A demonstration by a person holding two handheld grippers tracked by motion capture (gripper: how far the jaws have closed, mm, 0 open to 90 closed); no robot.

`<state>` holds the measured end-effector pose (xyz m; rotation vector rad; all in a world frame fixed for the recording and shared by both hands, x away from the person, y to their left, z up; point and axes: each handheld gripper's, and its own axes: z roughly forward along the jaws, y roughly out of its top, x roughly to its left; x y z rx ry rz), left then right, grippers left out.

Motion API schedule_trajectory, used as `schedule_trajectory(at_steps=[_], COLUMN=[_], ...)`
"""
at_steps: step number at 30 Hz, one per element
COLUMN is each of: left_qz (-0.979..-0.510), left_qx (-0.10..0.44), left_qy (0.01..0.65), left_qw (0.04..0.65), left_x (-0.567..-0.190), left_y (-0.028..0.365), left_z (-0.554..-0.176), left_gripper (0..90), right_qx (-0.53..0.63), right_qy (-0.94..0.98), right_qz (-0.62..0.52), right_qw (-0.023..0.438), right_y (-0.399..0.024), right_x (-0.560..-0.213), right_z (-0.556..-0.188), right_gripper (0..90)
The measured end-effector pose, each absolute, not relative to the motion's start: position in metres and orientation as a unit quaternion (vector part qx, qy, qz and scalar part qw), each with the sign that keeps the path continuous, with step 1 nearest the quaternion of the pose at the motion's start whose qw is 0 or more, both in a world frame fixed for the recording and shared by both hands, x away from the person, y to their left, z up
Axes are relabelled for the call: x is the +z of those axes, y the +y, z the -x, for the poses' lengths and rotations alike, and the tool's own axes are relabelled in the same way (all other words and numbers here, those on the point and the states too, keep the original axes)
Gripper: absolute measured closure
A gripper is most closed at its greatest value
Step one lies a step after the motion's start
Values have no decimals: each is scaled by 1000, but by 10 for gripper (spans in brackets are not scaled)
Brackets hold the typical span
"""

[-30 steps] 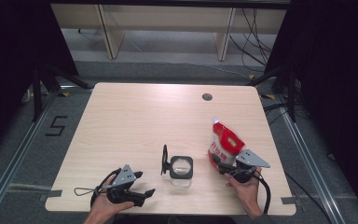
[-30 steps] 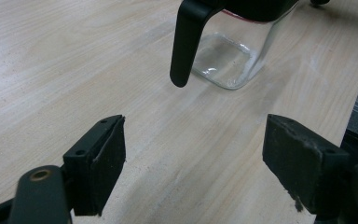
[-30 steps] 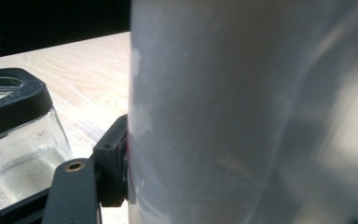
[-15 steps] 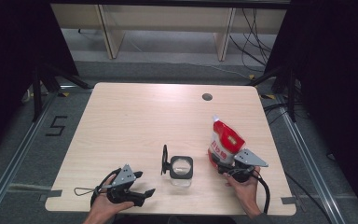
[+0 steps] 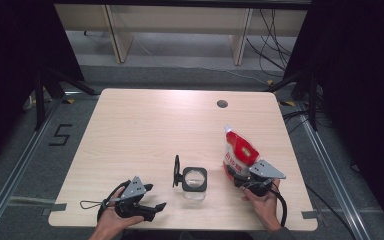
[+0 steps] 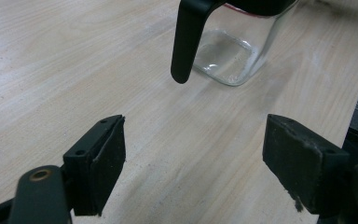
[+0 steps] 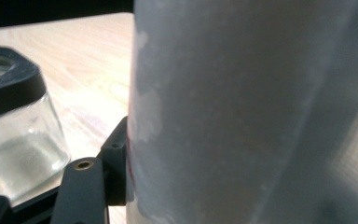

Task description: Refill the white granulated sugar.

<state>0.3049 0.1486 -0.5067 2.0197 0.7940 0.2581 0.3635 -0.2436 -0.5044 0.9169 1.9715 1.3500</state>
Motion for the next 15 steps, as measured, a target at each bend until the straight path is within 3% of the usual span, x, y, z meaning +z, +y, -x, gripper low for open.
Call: schedule_trajectory(at_steps=[15], left_qz=[-825], left_qx=[109], left_qy=[314], left_qw=[457], left_x=[-508], left_y=[151], left_z=[-308], left_gripper=[204], right_qx=[455], right_qy=[782], right_qz=[-236], right_qw=[354], right_y=[-240], right_x=[-474], right_z=[-323], right_gripper=[391])
